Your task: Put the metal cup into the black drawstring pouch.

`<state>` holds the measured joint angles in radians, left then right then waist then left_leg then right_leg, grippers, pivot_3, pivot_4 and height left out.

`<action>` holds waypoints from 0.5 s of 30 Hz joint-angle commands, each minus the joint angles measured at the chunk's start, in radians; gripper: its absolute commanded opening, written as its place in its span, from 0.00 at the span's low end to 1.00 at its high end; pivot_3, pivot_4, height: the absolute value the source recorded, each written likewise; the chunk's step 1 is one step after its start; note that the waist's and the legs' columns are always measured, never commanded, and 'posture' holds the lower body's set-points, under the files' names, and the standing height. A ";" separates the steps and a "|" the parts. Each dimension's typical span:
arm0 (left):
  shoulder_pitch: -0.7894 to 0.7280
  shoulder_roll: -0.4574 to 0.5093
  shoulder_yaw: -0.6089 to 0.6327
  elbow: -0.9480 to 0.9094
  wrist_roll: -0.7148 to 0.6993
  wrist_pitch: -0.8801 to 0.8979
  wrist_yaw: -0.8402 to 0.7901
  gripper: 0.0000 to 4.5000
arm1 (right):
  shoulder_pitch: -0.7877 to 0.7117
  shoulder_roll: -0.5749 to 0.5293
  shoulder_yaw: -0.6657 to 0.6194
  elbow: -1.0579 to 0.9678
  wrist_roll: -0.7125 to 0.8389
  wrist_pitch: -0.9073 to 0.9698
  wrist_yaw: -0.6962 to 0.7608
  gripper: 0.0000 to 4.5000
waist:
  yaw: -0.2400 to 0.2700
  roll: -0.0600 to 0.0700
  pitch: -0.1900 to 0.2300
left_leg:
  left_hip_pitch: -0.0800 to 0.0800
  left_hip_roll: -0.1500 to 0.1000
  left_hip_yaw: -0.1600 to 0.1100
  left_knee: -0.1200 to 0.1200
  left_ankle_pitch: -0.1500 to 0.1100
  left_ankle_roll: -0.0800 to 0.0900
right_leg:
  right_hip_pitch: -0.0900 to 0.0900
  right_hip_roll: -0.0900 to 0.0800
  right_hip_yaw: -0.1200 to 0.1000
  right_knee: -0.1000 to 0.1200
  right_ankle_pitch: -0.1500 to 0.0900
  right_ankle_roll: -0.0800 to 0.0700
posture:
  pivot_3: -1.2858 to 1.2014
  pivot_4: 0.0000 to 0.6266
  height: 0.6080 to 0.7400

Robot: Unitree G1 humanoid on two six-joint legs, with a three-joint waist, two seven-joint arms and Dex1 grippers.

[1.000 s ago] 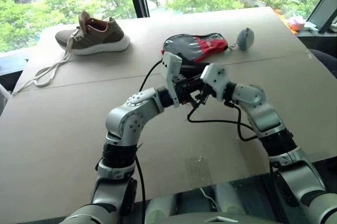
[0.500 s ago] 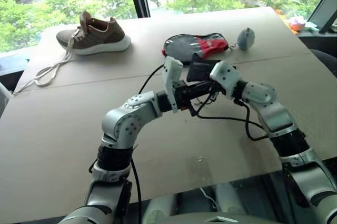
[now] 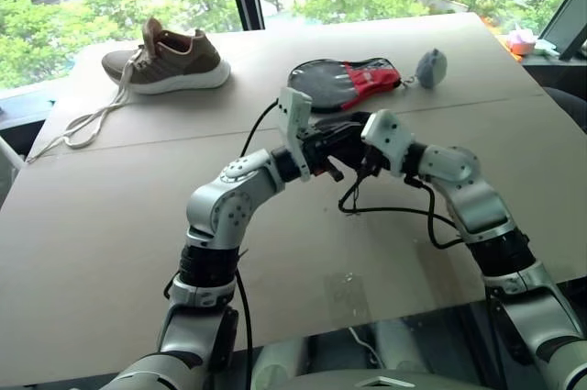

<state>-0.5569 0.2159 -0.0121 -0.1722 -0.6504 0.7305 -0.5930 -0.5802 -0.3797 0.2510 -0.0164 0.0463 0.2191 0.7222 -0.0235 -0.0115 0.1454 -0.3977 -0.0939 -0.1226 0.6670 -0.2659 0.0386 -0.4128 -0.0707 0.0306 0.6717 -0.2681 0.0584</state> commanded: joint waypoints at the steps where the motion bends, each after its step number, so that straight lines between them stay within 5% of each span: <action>1: -0.003 0.003 0.006 -0.003 0.014 -0.037 -0.003 0.00 | 0.003 -0.003 -0.042 -0.104 0.069 0.090 0.023 0.25 | 0.000 0.000 0.000 | 0.000 0.000 0.000 0.000 0.000 0.000 | 0.000 0.000 0.000 0.000 0.000 0.000 | 0.52 0.24 1.00; 15: 0.029 0.025 0.004 0.026 0.075 -0.087 -0.016 0.00 | 0.036 -0.030 -0.381 -0.287 0.501 0.636 -0.014 0.25 | 0.013 0.000 0.000 | 0.000 0.000 0.000 0.000 0.000 0.000 | 0.000 0.000 0.001 0.000 0.000 0.000 | 0.52 0.24 1.00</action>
<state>-0.5244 0.2419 -0.0199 -0.1322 -0.5711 0.6620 -0.6131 -0.5537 -0.3824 -0.0487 -0.2454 0.4803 0.8217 0.7000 -0.0106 -0.0114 0.1454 -0.3984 -0.0940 -0.1234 0.6665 -0.2660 0.0388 -0.4128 -0.0714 0.0315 0.6714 -0.2680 0.0584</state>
